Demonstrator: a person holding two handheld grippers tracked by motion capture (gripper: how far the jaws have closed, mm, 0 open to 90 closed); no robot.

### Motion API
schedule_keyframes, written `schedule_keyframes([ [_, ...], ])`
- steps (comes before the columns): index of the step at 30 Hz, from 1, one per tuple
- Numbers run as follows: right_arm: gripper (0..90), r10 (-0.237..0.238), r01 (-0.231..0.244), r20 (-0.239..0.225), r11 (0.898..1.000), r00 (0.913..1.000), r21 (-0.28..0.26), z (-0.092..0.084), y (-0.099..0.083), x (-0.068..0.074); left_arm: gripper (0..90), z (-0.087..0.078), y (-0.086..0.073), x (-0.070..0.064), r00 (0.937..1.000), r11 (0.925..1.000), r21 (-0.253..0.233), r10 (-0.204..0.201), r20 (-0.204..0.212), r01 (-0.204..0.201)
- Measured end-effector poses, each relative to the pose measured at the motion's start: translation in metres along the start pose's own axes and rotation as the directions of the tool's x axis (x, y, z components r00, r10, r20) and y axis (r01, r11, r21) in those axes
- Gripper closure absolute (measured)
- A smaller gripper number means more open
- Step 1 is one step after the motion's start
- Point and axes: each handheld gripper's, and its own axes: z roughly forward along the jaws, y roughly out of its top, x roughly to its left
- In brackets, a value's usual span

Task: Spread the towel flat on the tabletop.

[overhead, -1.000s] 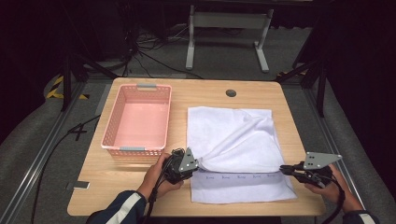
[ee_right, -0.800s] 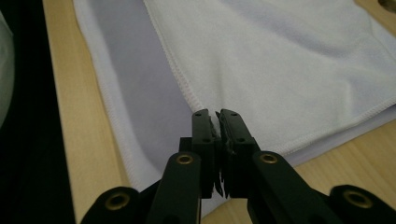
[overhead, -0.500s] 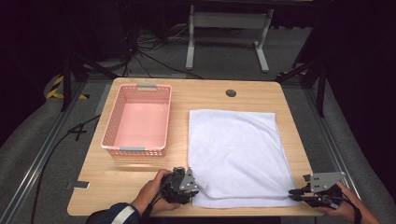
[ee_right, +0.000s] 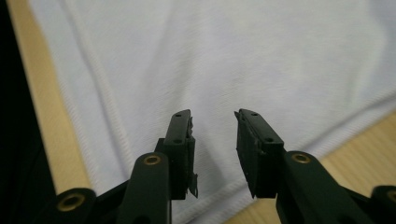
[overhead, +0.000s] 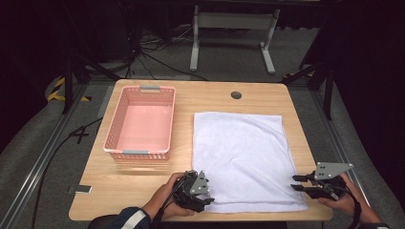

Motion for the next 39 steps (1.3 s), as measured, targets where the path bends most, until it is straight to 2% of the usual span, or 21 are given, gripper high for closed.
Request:
schedule_keyframes([
  [4, 58.0, -0.063, 0.067, -0.131, 0.998, 0.9893, 0.022, 0.0, -0.009, 0.016, 61.0, 0.004, -0.004, 0.003, 0.9997, 0.9999, 0.016, -0.006, 0.025, 0.006],
  [7, 57.3, -0.056, 0.068, -0.137, 0.994, 0.989, 0.087, 0.006, -0.019, 0.017, 74.7, 0.002, -0.006, 0.005, 0.9993, 0.9997, 0.001, -0.025, 0.027, 0.025],
  [9, 61.9, -0.049, 0.061, -0.12, 0.993, 0.9915, 0.102, 0.008, -0.022, 0.017, 81.9, -0.001, -0.007, 0.005, 0.9999, 0.9999, 0.011, -0.011, 0.013, 0.011],
  [11, 67.9, -0.046, 0.057, -0.107, 0.993, 0.9932, 0.101, 0.007, -0.022, 0.017, 82.5, -0.005, -0.007, 0.006, 0.9998, 0.9998, 0.01, 0.017, 0.011, -0.017],
  [12, 75.3, -0.054, 0.064, -0.097, 0.993, 0.9939, 0.104, 0.007, -0.022, 0.017, 83.5, -0.008, -0.006, 0.005, 0.9997, 1.0, 0.005, 0.006, -0.022, -0.006],
  [14, 83.4, -0.067, 0.076, -0.085, 0.991, 0.9941, 0.109, 0.004, -0.02, 0.017, 83.5, -0.014, -0.004, 0.008, 1.0, 0.9995, -0.031, 0.003, -0.008, -0.004],
  [19, 84.5, -0.088, 0.092, -0.057, 0.993, 0.9945, 0.067, -0.011, -0.015, 0.019, 83.9, -0.03, 0.0, 0.001, 0.999, 0.9971, -0.062, 0.045, -0.005, -0.045],
  [21, 84.3, -0.098, 0.104, -0.089, 0.993, 0.9912, 0.061, -0.019, -0.013, 0.021, 83.9, -0.031, 0.0, -0.004, 0.9956, 0.9952, -0.041, 0.09, 0.024, -0.089],
  [24, 83.9, -0.13, 0.149, -0.17, 0.983, 0.9769, 0.109, -0.018, -0.015, 0.028, 83.5, -0.025, -0.004, -0.015, 0.9897, 0.9944, 0.006, 0.105, 0.098, -0.106],
  [26, 79.1, -0.137, 0.173, -0.218, 0.973, 0.9663, 0.156, -0.012, -0.018, 0.031, 80.0, -0.017, -0.008, -0.021, 0.9853, 0.9886, 0.083, 0.115, 0.127, -0.126],
  [27, 78.1, -0.129, 0.171, -0.222, 0.968, 0.9666, 0.182, -0.008, -0.021, 0.032, 75.7, -0.014, -0.01, -0.023, 0.9863, 0.9862, 0.107, 0.114, 0.12, -0.127],
  [28, 78.6, -0.12, 0.166, -0.22, 0.965, 0.968, 0.203, -0.005, -0.023, 0.032, 72.0, -0.013, -0.013, -0.022, 0.9872, 0.9893, 0.095, 0.098, 0.126, -0.11],
  [29, 75.1, -0.106, 0.148, -0.225, 0.972, 0.9687, 0.181, -0.005, -0.025, 0.03, 70.3, -0.014, -0.014, -0.02, 0.9872, 0.992, 0.09, 0.076, 0.141, -0.089],
  [31, 70.6, -0.087, 0.132, -0.242, 0.976, 0.9663, 0.173, -0.006, -0.028, 0.028, 61.1, -0.018, -0.017, -0.016, 0.9874, 0.9952, 0.087, 0.031, 0.155, -0.045],
  [32, 68.2, -0.09, 0.135, -0.247, 0.976, 0.9648, 0.172, -0.007, -0.028, 0.028, 54.9, -0.02, -0.017, -0.012, 0.9921, 0.996, 0.086, 0.014, 0.125, -0.025],
  [33, 63.0, -0.102, 0.148, -0.25, 0.974, 0.9627, 0.17, -0.007, -0.027, 0.029, 46.2, -0.023, -0.017, -0.007, 0.9931, 0.9976, 0.058, -0.045, 0.109, 0.039],
  [34, 60.4, -0.1, 0.141, -0.236, 0.977, 0.9665, 0.163, -0.01, -0.025, 0.028, 40.1, -0.027, -0.017, 0.0, 0.9876, 0.9938, 0.001, -0.111, 0.111, 0.111],
  [35, 58.9, -0.101, 0.135, -0.227, 0.981, 0.9688, 0.14, -0.014, -0.023, 0.024, 38.4, -0.03, -0.014, 0.005, 0.9851, 0.9864, -0.041, -0.156, 0.073, 0.159],
  [36, 52.5, -0.096, 0.117, -0.192, 0.988, 0.9767, 0.105, -0.018, -0.018, 0.019, 29.7, -0.03, -0.009, 0.009, 0.9823, 0.9804, -0.069, -0.182, 0.047, 0.184],
  [38, 50.3, -0.049, 0.055, -0.093, 0.997, 0.9944, 0.062, -0.022, -0.008, 0.005, 27.8, -0.027, 0.002, 0.019, 0.9782, 0.9723, -0.112, -0.207, -0.008, 0.205],
  [39, 48.1, -0.03, 0.032, -0.046, 0.999, 0.9985, 0.042, -0.022, -0.002, -0.003, 26.3, -0.023, 0.008, 0.026, 0.9753, 0.9688, -0.129, -0.218, -0.037, 0.211],
])
